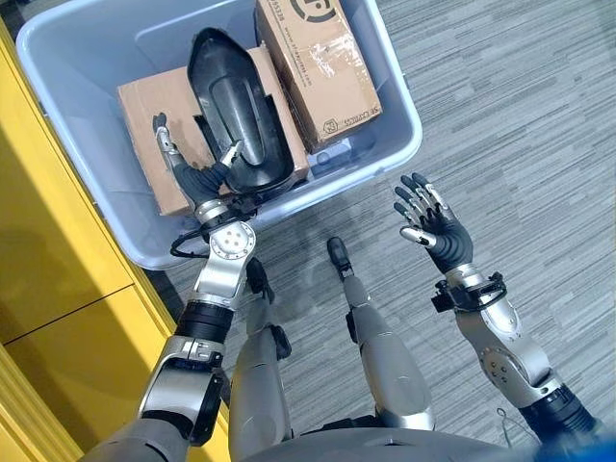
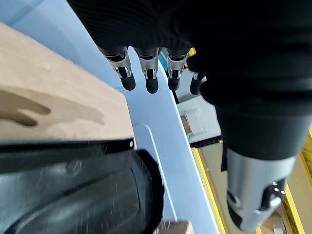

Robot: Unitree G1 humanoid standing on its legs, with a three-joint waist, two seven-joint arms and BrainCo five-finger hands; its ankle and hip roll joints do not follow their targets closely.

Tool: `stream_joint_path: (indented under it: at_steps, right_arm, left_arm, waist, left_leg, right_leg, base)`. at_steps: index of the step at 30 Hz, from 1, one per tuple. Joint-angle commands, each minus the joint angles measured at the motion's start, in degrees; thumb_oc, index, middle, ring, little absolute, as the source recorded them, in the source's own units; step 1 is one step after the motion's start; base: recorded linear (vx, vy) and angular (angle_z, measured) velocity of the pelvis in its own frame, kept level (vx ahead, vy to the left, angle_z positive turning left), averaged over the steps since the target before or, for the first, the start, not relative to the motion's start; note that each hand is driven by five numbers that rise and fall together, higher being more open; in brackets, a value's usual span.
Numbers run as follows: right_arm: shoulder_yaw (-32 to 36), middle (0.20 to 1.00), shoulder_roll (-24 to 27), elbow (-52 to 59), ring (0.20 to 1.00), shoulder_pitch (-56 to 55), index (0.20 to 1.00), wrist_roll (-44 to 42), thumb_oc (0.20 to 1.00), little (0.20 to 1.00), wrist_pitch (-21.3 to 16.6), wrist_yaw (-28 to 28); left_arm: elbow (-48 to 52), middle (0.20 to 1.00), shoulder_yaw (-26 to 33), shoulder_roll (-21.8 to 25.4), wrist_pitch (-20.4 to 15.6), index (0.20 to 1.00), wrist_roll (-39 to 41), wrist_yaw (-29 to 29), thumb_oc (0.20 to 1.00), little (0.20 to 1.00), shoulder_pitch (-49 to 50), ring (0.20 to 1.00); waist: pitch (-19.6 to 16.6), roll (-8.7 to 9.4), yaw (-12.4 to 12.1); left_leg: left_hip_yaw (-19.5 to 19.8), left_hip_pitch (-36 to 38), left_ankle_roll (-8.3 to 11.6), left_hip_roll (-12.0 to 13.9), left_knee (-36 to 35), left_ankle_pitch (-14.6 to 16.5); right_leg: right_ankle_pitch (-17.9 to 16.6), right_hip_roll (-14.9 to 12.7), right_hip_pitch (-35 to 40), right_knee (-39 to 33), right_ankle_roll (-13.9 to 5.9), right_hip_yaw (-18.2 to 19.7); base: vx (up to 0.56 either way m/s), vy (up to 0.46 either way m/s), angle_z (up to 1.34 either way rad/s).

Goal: Move parts from the plastic box to the shelf.

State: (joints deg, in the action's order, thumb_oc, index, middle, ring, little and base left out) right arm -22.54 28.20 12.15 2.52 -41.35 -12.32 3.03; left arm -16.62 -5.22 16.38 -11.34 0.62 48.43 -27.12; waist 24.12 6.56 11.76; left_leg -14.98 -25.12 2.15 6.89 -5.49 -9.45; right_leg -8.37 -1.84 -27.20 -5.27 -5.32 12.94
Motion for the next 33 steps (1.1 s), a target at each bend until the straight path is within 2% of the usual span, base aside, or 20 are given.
stream_joint_path:
  at_steps: [1, 3, 7, 8, 10, 12, 13, 16, 17, 18, 19, 20, 33]
  right_arm:
    - [1.35, 1.000, 1.62, 3.31, 1.000, 0.77, 1.000, 0.09, 1.000, 1.000, -3.54, 0.50]
    - [1.19, 1.000, 1.79, 3.35, 1.000, 0.90, 1.000, -0.10, 1.000, 1.000, -3.63, 0.60]
    - [-0.17, 1.000, 2.38, 3.75, 1.000, 1.06, 1.000, -0.80, 1.000, 1.000, -3.63, 1.48]
    - [-0.69, 1.000, 2.71, 4.01, 1.000, 1.21, 1.000, -1.06, 1.000, 1.000, -3.51, 1.63]
    - [-1.04, 1.000, 2.88, 4.17, 1.000, 1.17, 1.000, -1.23, 1.000, 1.000, -3.41, 1.67]
    - [-1.78, 1.000, 3.28, 4.31, 1.000, 0.91, 1.000, -1.90, 1.000, 1.000, -3.30, 2.01]
    - [-1.78, 1.000, 3.28, 4.30, 1.000, 0.94, 1.000, -1.90, 1.000, 1.000, -3.31, 2.01]
    - [-2.82, 1.000, 3.59, 4.53, 1.000, 0.95, 1.000, -2.55, 1.000, 1.000, -2.99, 2.62]
    - [-3.32, 1.000, 3.99, 4.60, 1.000, 1.17, 1.000, -2.63, 1.000, 1.000, -2.86, 2.77]
    - [-3.32, 1.000, 3.98, 4.59, 1.000, 1.20, 1.000, -2.63, 1.000, 1.000, -2.86, 2.77]
    - [-3.30, 1.000, 4.22, 5.02, 1.000, 1.21, 1.000, -2.48, 1.000, 1.000, -2.74, 2.78]
    - [-3.30, 1.000, 4.22, 5.03, 1.000, 1.21, 1.000, -2.48, 1.000, 1.000, -2.74, 2.79]
    - [-2.39, 1.000, 5.39, 5.43, 1.000, -0.26, 1.000, -2.53, 1.000, 1.000, -3.53, 2.13]
  left_arm:
    - [-3.32, 1.000, 0.15, 2.12, -0.14, 1.000, 0.13, -0.77, 1.000, 1.000, -2.15, 1.000]
    - [-6.17, 1.000, -0.78, 1.63, 0.43, 1.000, 0.92, -0.99, 1.000, 1.000, -2.51, 1.000]
    - [-14.42, 1.000, -0.45, -0.59, -0.16, 1.000, 9.15, -0.32, 1.000, 1.000, -5.25, 1.000]
    - [-16.50, 1.000, 0.44, -0.93, -1.03, 1.000, 12.72, -0.27, 1.000, 1.000, -6.18, 1.000]
    - [-18.28, 1.000, 1.00, -0.99, -1.64, 1.000, 15.01, -0.29, 1.000, 1.000, -6.71, 1.000]
    - [-23.44, 1.000, 2.89, -1.09, -3.73, 1.000, 22.78, -0.98, 1.000, 1.000, -8.89, 1.000]
    - [-23.54, 1.000, 2.90, -1.05, -3.79, 1.000, 22.84, -1.04, 1.000, 1.000, -8.96, 1.000]
    - [-28.43, 1.000, 5.03, -1.08, -5.94, 1.000, 33.14, -3.91, 1.000, 1.000, -10.98, 1.000]
    - [-30.24, 1.000, 4.70, -0.32, -5.08, 1.000, 33.31, -4.16, 1.000, 1.000, -12.08, 1.000]
    - [-30.29, 0.837, 4.70, -0.30, -5.09, 0.837, 33.33, -4.19, 0.837, 0.837, -12.13, 0.837]
    - [-31.58, 0.357, 4.52, -0.17, -4.78, 0.357, 33.93, -4.79, 0.357, 0.357, -12.46, 0.357]
    - [-31.62, 0.200, 4.52, -0.16, -4.79, 0.200, 33.96, -4.83, 0.200, 0.200, -12.49, 0.200]
    - [-32.98, 0.200, 1.16, -0.62, -3.45, 0.200, 30.59, -5.74, 0.200, 0.200, -14.21, 0.200]
  waist:
    - [-1.81, 2.23, -0.27]
    - [-1.55, 2.25, -0.06]
    - [-1.21, 2.59, 0.75]
    - [-1.06, 2.74, 0.99]
    - [-0.99, 2.76, 1.14]
    - [-0.84, 2.73, 1.52]
    - [-0.83, 2.73, 1.53]
    - [-0.67, 2.53, 1.85]
    - [-0.44, 2.45, 1.91]
    - [-0.41, 2.45, 1.92]
    - [-0.25, 2.36, 1.98]
    - [-0.24, 2.36, 1.98]
    - [-0.54, 1.57, 2.27]
  left_leg:
    - [4.98, 3.69, 5.59, 3.54, 0.49, 1.77]
    - [4.84, 3.47, 5.59, 3.59, 0.49, 1.68]
    - [4.42, 3.11, 5.51, 3.61, 0.49, 1.75]
    - [4.24, 2.97, 5.52, 3.60, 0.49, 1.77]
    - [4.14, 2.87, 5.54, 3.58, 0.49, 1.77]
    - [3.89, 2.58, 5.55, 3.59, 0.49, 1.77]
    - [3.89, 2.57, 5.55, 3.59, 0.49, 1.77]
    - [3.79, 2.44, 5.53, 3.70, 0.49, 1.87]
    - [3.68, 2.47, 5.55, 3.67, 0.49, 1.88]
    - [3.68, 2.48, 5.55, 3.67, 0.49, 1.88]
    - [3.70, 2.51, 5.51, 3.64, 0.49, 1.91]
    - [3.70, 2.52, 5.51, 3.64, 0.49, 1.91]
    - [4.01, 2.68, 5.51, 3.35, 0.49, 2.26]
  right_leg:
    - [-2.13, -4.79, 0.02, 0.27, -5.30, -4.34]
    - [-2.26, -4.70, -0.34, 0.27, -5.22, -4.22]
    - [-2.54, -4.44, -1.30, 0.27, -5.19, -3.57]
    - [-2.66, -4.41, -1.57, 0.27, -5.22, -3.40]
    - [-2.71, -4.37, -1.72, 0.27, -5.21, -3.27]
    - [-2.71, -4.20, -2.14, 0.27, -5.21, -2.99]
    - [-2.71, -4.20, -2.15, 0.27, -5.21, -2.99]
    - [-2.66, -3.98, -2.52, 0.27, -5.11, -2.86]
    - [-2.69, -3.93, -2.58, 0.27, -5.08, -2.84]
    - [-2.69, -3.93, -2.57, 0.27, -5.08, -2.84]
    - [-2.66, -3.91, -2.60, 0.27, -5.07, -2.90]
    - [-2.66, -3.90, -2.59, 0.27, -5.07, -2.91]
    - [-2.30, -4.10, -2.51, 0.27, -5.06, -3.28]
  base:
    - [0.00, 0.000, 0.00]
    - [0.00, 0.000, 0.00]
    - [0.00, 0.001, -0.01]
    - [0.01, 0.004, -0.05]
    - [0.01, 0.002, -0.02]
    - [0.00, 0.000, 0.00]
    - [0.01, 0.000, -0.03]
    - [0.02, -0.007, -0.10]
    - [0.01, -0.010, -0.13]
    - [0.01, -0.011, -0.11]
    - [0.01, -0.007, -0.05]
    - [0.00, 0.000, 0.00]
    - [0.00, 0.000, 0.00]
